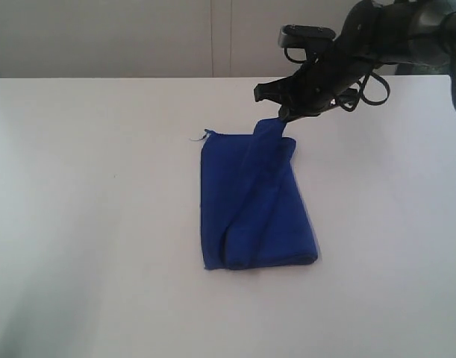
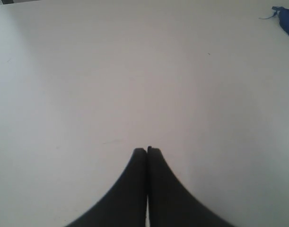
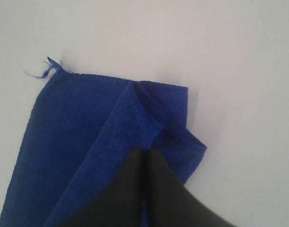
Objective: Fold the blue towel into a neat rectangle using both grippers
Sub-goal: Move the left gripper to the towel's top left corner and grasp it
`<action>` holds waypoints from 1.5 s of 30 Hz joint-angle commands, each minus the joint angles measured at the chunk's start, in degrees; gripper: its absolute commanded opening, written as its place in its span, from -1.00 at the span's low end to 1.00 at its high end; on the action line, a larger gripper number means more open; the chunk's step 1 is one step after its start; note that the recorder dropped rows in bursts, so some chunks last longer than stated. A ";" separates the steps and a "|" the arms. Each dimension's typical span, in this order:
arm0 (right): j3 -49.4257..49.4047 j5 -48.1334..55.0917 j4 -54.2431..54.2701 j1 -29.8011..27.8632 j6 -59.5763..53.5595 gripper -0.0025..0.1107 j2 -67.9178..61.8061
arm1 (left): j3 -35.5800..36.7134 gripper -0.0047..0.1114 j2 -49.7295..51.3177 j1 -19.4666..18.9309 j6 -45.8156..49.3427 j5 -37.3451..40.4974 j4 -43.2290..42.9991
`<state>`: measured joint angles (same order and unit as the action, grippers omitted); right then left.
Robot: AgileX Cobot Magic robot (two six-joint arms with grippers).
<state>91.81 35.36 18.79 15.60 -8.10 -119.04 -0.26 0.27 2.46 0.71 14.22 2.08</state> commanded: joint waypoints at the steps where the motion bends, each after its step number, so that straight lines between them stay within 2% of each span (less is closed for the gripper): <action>1: 0.09 -0.68 -0.59 -0.26 -0.72 -0.96 0.18 | 0.26 -0.92 -0.27 -0.20 -0.32 -0.13 0.23; 10: 0.09 1.40 -0.59 -0.26 -0.72 -0.96 0.18 | 0.26 -0.92 -0.27 -0.20 1.50 -0.97 -0.10; 13: 0.09 1.16 -0.59 -0.26 -0.72 -0.96 0.18 | 0.26 -0.92 -0.27 -0.20 0.15 -7.98 0.57; 17: 0.09 0.60 -0.59 -0.26 -0.72 -0.96 0.18 | 0.26 -0.92 -0.27 -0.06 -12.09 -19.72 7.02; 21: 0.09 0.73 -0.59 -0.26 -0.72 -0.96 0.18 | 0.26 -0.92 -0.27 -0.06 -11.03 -30.07 7.02; 30: 0.09 0.38 -0.59 -0.26 -0.72 -0.96 0.18 | 0.26 -0.92 -0.27 -0.06 -11.03 -39.92 7.02; 31: 0.09 0.38 -0.59 -0.26 -0.72 -0.96 0.18 | 0.26 -0.92 -0.27 -0.06 -11.03 -39.05 7.02; 33: 0.09 0.38 -0.59 -0.26 -0.72 -0.96 0.18 | -1.42 -0.92 -0.27 -0.06 -11.04 -31.21 7.02; 36: 0.09 0.38 -0.59 -0.26 -0.72 -0.96 0.18 | -8.98 -0.92 1.99 -0.06 -6.70 -16.32 7.02; 38: 0.09 0.65 -0.59 -0.26 -0.72 -0.96 0.18 | -14.40 -0.92 6.29 -0.06 -2.91 -10.53 7.02; 45: 0.44 5.49 -0.73 -0.50 3.40 -0.96 0.18 | -35.55 -0.92 34.80 -0.06 -2.21 6.84 4.86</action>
<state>91.81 38.48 18.77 15.60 -5.71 -119.04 -29.77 25.59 2.46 -2.17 14.72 7.62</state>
